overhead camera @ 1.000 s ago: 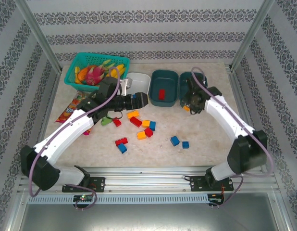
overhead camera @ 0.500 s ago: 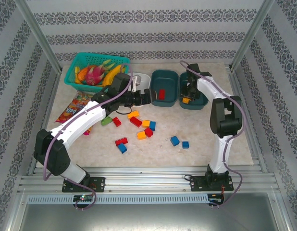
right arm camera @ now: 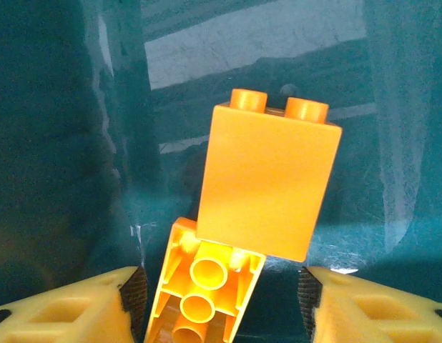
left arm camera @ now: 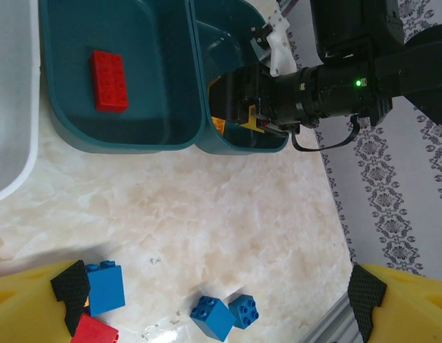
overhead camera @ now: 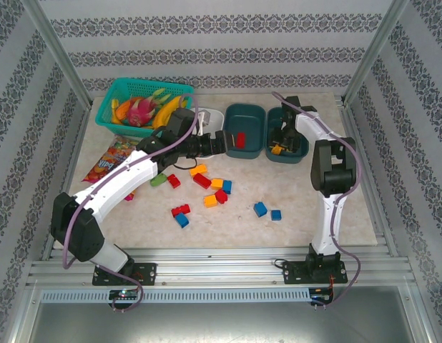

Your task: Sort the legos into containers by color

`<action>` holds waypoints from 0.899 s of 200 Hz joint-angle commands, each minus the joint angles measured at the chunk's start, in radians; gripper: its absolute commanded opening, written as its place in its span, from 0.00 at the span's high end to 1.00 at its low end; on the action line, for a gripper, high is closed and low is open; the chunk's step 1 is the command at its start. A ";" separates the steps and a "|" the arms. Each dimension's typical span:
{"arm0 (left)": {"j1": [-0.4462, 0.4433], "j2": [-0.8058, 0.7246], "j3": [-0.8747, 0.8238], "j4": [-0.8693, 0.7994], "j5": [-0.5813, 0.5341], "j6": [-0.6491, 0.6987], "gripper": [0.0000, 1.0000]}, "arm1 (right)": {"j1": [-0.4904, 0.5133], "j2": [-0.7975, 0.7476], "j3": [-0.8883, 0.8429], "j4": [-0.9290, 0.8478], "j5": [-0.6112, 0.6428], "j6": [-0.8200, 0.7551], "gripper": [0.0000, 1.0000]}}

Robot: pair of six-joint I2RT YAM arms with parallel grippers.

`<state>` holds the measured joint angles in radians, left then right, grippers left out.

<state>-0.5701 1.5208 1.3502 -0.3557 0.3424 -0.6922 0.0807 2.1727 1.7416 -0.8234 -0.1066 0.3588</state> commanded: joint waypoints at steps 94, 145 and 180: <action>-0.014 -0.268 -0.103 -0.313 -0.278 -0.109 0.07 | 0.217 -0.659 -0.228 0.224 0.024 -0.015 0.37; 0.108 -0.249 -0.273 -0.407 -0.256 -0.308 0.15 | 0.581 -0.991 -0.772 0.723 -0.077 -0.034 0.25; 0.152 -0.102 -0.294 -0.354 -0.243 -0.325 0.18 | 0.765 -1.027 -0.952 0.811 -0.026 -0.003 0.08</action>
<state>-0.4400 1.3373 1.0557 -0.7086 0.0830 -0.9615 0.7742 1.1721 0.8581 -0.1696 -0.1524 0.3447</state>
